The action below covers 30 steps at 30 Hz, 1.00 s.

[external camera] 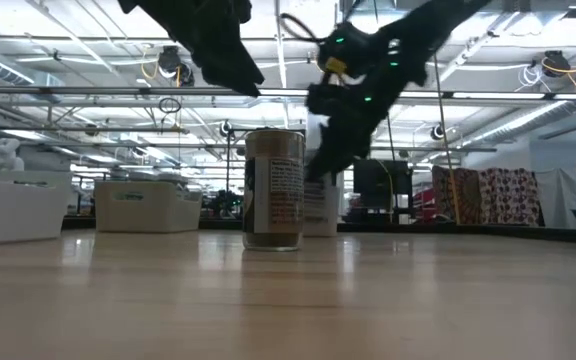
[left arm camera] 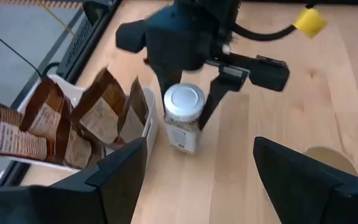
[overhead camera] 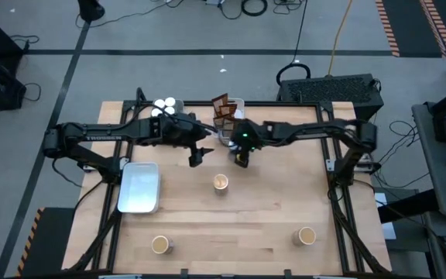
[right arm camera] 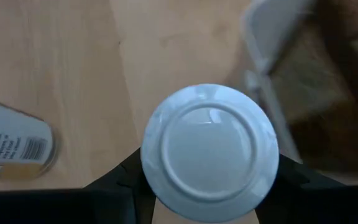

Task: Sort spices by type
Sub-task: Put the white seasoning bottle into the gray bin

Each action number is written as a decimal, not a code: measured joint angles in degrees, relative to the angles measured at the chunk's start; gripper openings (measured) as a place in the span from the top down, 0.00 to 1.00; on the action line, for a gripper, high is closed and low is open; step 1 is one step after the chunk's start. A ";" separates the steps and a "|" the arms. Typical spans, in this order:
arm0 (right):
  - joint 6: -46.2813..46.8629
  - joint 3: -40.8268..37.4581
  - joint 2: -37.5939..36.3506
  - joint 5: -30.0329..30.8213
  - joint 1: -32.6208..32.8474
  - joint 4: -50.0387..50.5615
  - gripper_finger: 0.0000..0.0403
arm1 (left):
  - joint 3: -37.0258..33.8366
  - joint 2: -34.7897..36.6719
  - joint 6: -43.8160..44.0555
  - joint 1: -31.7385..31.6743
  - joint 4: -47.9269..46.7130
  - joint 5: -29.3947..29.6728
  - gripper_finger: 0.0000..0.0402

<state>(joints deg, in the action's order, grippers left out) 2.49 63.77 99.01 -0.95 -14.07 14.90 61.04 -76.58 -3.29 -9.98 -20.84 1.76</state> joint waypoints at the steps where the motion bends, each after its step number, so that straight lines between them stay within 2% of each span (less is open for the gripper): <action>1: -1.11 1.99 1.77 -0.94 0.25 1.27 0.54 | 0.00 0.00 0.00 0.00 -0.60 0.00 0.26; 7: -4.96 10.18 9.15 -4.05 1.64 4.65 0.54 | -0.02 0.00 0.01 0.00 -4.58 0.00 0.26; 13: -5.15 11.47 10.49 -6.70 2.11 4.74 0.52 | -0.02 -0.02 0.02 0.00 -8.06 0.00 0.26; 24: -5.06 11.54 10.07 -6.90 2.12 5.21 0.28 | -0.02 -0.02 -0.02 0.00 -8.46 0.00 0.26; 30: -5.60 11.48 5.34 -6.67 1.89 8.41 0.21 | -0.02 -0.02 -0.02 0.00 -8.23 -0.02 0.26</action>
<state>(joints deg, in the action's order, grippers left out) -3.11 75.24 104.35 -7.62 -12.17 23.31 61.01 -76.60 -3.31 -9.98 -29.06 1.74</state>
